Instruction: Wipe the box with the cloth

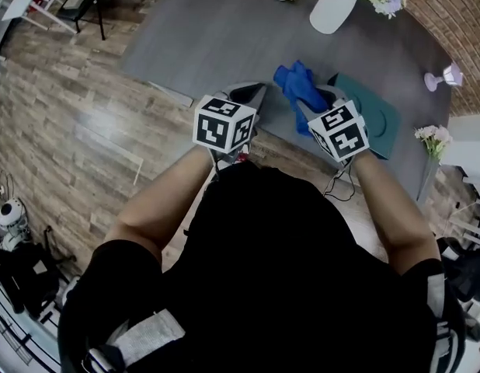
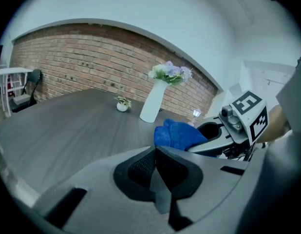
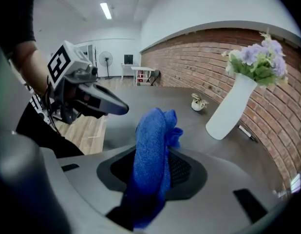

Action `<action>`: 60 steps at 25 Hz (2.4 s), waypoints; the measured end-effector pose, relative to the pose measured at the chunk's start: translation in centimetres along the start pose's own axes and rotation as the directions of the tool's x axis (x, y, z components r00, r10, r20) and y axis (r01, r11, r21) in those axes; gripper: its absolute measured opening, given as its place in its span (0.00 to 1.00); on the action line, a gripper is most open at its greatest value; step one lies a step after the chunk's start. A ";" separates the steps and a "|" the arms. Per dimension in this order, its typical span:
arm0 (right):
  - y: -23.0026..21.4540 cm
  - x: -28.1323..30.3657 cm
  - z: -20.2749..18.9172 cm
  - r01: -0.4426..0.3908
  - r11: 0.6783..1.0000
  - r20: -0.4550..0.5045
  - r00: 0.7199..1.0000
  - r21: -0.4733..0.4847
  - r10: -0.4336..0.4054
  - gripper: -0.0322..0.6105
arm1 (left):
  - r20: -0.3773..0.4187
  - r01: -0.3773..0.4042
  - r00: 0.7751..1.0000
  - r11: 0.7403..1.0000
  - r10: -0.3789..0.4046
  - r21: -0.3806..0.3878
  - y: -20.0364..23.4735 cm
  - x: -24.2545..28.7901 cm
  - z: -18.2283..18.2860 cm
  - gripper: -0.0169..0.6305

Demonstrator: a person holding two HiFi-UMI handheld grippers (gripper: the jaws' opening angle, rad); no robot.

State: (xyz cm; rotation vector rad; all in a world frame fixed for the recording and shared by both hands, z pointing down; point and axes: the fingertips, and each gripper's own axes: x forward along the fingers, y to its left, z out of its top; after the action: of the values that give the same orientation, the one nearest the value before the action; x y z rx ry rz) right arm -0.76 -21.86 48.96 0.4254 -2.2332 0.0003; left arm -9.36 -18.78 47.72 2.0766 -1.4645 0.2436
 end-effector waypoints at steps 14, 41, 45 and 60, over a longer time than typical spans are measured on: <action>-3.1 2.8 -2.2 -0.036 0.991 -0.273 0.962 -0.130 -0.001 0.28 | 0.027 0.097 0.995 0.995 -0.097 0.020 5.2 3.5 5.2 0.04; -16.6 6.8 -0.9 0.015 0.992 -0.210 0.977 -0.125 -0.041 0.28 | 0.018 -0.196 0.979 0.967 0.202 -0.160 3.8 -0.2 -0.2 0.04; -18.1 6.7 -1.0 0.047 0.991 -0.182 0.981 -0.123 -0.069 0.28 | 0.018 -0.209 0.977 0.966 0.214 -0.153 2.7 0.0 -0.3 0.04; -24.5 0.7 -11.9 0.185 0.983 -0.292 0.941 0.014 -0.173 0.28 | -0.051 -0.130 0.991 0.989 0.127 -0.073 -1.6 4.0 -0.2 0.04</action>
State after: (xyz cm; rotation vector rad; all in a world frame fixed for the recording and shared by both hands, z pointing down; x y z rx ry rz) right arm 15.15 -43.41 53.63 0.6097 -1.9029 0.0118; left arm -6.35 -21.51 49.13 1.9069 -1.5580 0.2799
